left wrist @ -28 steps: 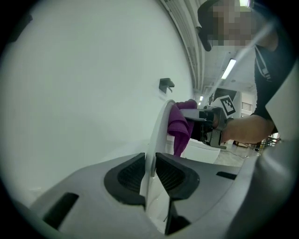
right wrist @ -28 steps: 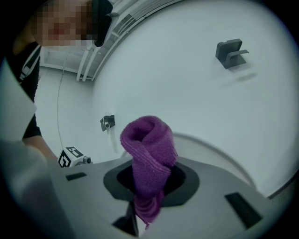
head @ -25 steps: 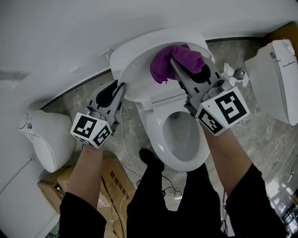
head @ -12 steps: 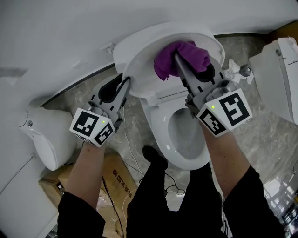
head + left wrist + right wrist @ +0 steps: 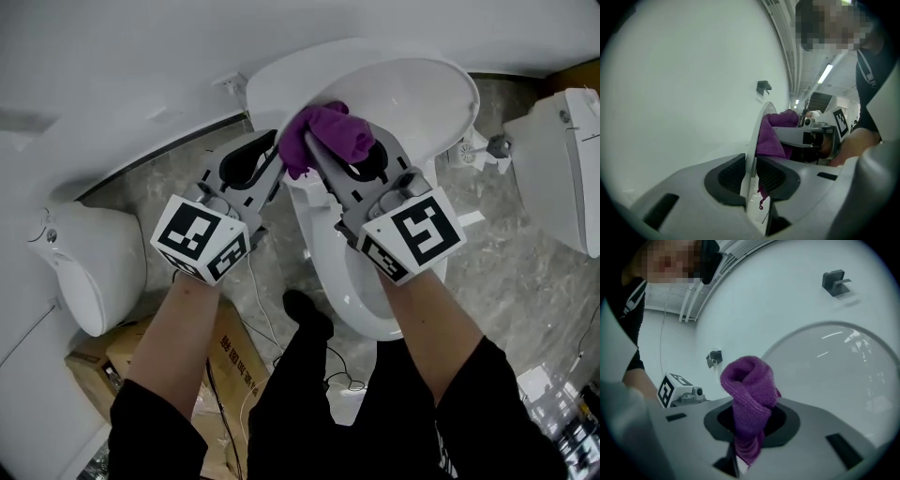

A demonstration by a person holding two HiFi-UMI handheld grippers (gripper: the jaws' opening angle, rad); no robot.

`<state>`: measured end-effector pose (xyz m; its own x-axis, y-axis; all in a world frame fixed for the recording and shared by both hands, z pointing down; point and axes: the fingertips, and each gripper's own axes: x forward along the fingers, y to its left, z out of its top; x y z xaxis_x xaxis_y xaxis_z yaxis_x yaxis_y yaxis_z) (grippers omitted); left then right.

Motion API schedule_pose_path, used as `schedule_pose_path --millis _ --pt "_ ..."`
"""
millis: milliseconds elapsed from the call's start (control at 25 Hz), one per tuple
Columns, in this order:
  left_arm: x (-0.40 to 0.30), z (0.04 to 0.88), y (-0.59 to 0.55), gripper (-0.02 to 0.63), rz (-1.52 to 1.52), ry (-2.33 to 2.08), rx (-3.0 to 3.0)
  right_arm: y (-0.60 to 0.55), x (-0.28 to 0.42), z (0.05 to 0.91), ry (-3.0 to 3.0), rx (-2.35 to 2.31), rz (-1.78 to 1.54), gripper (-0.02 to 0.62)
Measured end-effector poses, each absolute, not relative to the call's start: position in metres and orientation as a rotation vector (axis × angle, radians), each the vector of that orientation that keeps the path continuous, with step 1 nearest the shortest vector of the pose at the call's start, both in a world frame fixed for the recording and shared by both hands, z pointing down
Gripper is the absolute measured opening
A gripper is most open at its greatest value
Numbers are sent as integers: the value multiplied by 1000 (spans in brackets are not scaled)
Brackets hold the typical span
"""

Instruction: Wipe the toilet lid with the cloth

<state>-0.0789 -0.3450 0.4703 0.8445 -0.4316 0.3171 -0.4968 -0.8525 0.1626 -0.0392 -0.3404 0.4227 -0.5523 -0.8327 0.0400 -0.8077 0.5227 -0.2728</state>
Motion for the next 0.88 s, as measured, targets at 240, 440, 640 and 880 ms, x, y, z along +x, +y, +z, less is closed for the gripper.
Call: schedule_pose_path --millis 240,440,640,880 --pt "-80 470 -346 81 398 -755 2769 -343 4 429 2629 -1515 -391 83" --pt "-82 468 -347 81 424 -818 2759 -342 75 440 2585 -1646 -381 83" --pt "-82 469 -348 80 429 -840 2751 -336 129 455 2564 -1727 -364 83" --pt "-82 469 -347 80 440 -847 2774 -333 128 465 2501 -1751 -365 83"
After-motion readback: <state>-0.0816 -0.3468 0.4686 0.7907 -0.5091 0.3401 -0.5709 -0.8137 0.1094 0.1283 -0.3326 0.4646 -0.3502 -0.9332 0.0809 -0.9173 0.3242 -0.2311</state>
